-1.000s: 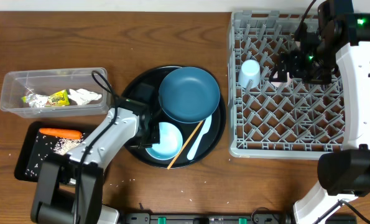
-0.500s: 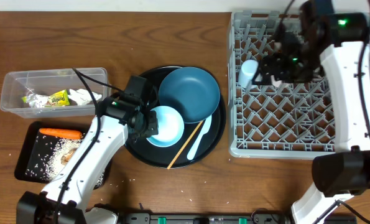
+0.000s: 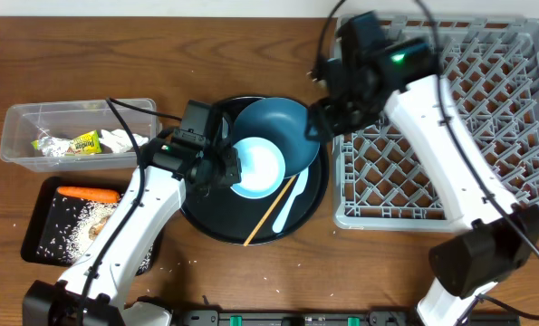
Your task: Sort waste into correct bins and load items into the dishwasher rack
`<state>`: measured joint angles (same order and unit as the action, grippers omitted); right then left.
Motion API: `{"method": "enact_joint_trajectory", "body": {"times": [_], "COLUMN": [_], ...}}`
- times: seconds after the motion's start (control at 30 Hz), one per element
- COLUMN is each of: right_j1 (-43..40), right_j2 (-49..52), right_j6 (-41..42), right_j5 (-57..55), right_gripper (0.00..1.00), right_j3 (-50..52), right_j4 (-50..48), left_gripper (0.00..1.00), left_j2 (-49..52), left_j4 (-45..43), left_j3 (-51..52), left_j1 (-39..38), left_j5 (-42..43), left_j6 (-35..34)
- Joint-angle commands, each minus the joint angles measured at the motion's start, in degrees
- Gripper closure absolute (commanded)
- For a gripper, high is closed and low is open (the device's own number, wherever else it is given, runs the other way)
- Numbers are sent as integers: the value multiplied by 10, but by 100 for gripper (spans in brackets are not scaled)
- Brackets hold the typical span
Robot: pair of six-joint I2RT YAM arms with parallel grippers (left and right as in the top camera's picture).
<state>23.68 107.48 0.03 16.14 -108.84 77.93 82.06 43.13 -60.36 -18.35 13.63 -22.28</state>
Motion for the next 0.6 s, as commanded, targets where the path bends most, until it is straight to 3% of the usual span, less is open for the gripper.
{"method": "enact_joint_trajectory", "body": {"times": [0.0,0.33,0.57], "right_j1": [34,103,122], "right_j2": [5,5,5], "right_j6": [16,16,16], "right_j5": [-7,-19,-75], "right_gripper": [36,40,45], "right_j3": [41,141,161], "right_j4": [-37,-185,-215], "left_gripper": [94,94,94], "left_j2": [-5,-5,-5], "left_j4": [-1,1,9], "left_j3": [-18,-18,-18], "left_j1": [-3,-8,-8], "left_j5": [12,21,20], "left_j6": [-5,-5,-4]}}
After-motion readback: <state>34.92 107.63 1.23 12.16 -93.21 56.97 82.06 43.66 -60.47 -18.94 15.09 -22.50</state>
